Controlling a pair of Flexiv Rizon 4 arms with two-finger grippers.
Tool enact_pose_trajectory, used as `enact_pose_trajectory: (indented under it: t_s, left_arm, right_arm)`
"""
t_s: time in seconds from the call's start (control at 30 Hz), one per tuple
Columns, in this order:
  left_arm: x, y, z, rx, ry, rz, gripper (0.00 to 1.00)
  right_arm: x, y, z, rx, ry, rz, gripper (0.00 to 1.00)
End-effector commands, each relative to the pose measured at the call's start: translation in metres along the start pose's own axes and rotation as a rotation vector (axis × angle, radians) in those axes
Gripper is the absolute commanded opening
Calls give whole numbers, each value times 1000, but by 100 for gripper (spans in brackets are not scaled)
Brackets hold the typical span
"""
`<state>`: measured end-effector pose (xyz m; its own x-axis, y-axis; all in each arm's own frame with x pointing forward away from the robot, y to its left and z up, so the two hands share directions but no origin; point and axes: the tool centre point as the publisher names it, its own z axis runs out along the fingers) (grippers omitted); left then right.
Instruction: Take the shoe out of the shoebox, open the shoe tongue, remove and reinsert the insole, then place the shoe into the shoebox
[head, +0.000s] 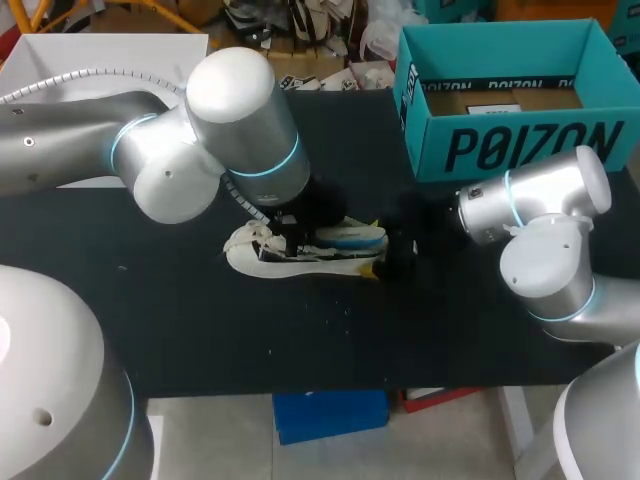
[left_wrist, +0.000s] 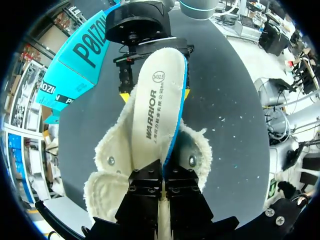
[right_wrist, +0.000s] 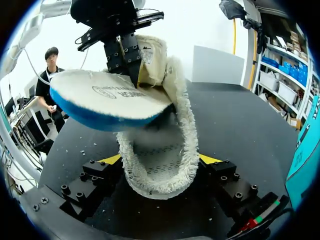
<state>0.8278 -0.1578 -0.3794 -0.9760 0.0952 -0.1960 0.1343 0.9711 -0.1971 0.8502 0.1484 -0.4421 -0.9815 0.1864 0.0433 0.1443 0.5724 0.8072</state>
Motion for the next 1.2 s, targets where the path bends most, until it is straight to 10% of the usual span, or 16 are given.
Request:
enact_pose_trajectory:
  t_s: [0.03, 0.07, 0.3, 1.2]
  left_arm:
    - [-7, -12, 21, -8, 0, 31, 33]
    - [-7, -13, 24, -12, -3, 41, 46]
    - [-7, -23, 33, 17, -22, 96, 60]
    - [-25, -54, 24, 89, -112, 138, 41]
  right_arm:
    - [-1, -1, 1, 2, 0, 2, 0]
    - [-1, -1, 1, 2, 0, 2, 0]
    - [-1, -1, 1, 2, 0, 2, 0]
    - [-1, -1, 1, 2, 0, 2, 0]
